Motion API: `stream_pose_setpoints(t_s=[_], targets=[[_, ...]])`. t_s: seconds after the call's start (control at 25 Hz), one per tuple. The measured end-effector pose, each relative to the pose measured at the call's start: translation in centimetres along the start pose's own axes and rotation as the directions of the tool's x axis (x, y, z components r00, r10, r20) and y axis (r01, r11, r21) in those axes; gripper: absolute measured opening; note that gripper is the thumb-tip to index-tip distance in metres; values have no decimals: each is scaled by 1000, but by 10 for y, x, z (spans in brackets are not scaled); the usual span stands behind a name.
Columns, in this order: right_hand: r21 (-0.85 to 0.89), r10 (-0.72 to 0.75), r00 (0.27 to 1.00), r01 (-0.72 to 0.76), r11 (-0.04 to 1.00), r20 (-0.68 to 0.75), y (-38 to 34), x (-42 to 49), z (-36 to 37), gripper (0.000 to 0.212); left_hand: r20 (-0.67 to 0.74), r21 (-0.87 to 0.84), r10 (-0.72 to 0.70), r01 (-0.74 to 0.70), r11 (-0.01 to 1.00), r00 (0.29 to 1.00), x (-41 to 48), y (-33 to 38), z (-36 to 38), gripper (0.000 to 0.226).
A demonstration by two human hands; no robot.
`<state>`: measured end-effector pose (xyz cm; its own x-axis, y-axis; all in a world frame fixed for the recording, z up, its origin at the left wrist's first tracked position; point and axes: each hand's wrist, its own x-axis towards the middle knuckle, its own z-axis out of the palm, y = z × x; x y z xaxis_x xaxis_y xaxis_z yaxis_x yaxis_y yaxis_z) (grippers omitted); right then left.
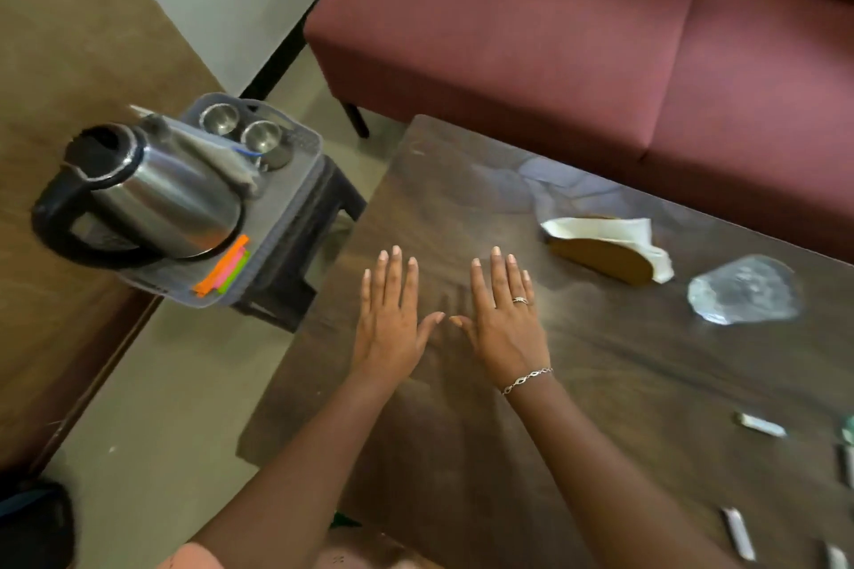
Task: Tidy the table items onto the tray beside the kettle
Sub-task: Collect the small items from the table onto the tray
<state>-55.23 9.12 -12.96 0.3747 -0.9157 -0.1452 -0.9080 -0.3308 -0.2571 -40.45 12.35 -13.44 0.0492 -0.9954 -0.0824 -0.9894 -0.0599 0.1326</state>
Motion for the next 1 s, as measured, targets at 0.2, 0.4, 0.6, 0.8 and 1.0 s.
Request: stream_pose_setpoints(t_s=[0.2, 0.4, 0.6, 0.8, 1.0], targets=[[-7, 148, 989, -148, 989, 4, 94, -73, -18, 73, 76, 16, 169, -171, 985, 983, -28, 117, 10, 78], [-4, 282, 959, -282, 959, -18, 172, -139, -32, 71, 136, 0, 312, -315, 949, 940, -47, 213, 25, 79], [3, 415, 909, -415, 910, -44, 244, -193, -39, 71, 207, -10, 434, -442, 897, 877, -57, 281, 46, 78], [161, 534, 837, -515, 842, -119, 287, -238, -35, 60, 307, -33, 512, -529, 848, 802, -53, 320, 60, 75], [324, 825, 563, -790, 520, 51, 323, -302, -7, 31, 409, -124, 671, -691, 712, 619, -59, 354, 73, 41]])
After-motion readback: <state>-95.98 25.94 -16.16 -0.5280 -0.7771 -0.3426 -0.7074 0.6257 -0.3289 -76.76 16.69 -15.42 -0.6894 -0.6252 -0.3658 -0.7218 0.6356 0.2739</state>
